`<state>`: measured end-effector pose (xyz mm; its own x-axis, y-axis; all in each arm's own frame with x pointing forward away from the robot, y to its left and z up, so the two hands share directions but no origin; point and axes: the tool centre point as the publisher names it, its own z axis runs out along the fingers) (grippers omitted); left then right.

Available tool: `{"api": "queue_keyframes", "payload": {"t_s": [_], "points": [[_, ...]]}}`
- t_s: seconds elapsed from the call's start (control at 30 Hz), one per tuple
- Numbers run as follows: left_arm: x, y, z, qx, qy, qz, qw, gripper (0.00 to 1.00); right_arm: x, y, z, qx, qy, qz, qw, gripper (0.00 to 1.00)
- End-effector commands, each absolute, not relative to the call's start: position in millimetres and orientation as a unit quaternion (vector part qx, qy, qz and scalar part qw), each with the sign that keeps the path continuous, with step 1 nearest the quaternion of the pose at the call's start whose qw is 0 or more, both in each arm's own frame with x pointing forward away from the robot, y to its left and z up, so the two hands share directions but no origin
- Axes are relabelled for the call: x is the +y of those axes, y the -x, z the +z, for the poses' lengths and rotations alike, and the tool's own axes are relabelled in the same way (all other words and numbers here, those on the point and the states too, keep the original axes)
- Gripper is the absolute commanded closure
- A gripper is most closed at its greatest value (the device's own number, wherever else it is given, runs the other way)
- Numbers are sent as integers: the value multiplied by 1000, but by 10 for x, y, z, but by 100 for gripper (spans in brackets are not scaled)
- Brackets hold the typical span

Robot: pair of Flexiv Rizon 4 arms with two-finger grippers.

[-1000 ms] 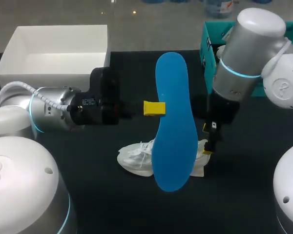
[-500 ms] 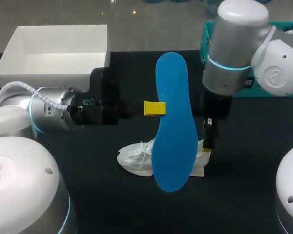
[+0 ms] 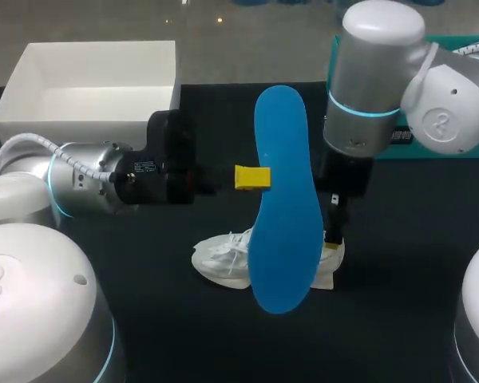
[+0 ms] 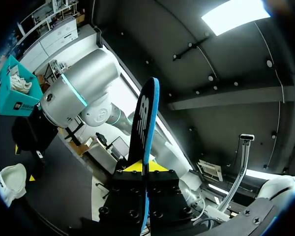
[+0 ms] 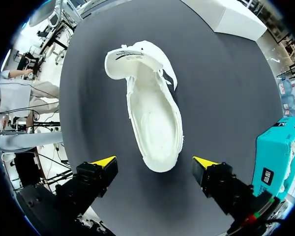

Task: Take the shoe out of the shoebox, open the shoe tongue, remove and reinsert the insole, then place the shoe into the shoebox

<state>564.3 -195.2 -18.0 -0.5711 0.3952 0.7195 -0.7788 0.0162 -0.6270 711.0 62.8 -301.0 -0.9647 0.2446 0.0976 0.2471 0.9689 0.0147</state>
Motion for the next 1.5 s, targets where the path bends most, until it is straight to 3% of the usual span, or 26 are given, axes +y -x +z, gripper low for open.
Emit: {"api": "queue_keyframes", "payload": {"t_s": [0.03,0.73,1.5], "points": [[-1962,-5633,-197,-566,-169,682,431,100,626,-7099,-3012,-991,124,-13,46,0],[-1962,-5633,-197,-566,-169,682,431,100,626,-7099,-3012,-991,124,-13,46,0],[-1962,-5633,-197,-566,-169,682,431,100,1216,-7718,-3456,-998,47,7,43,0]]}}
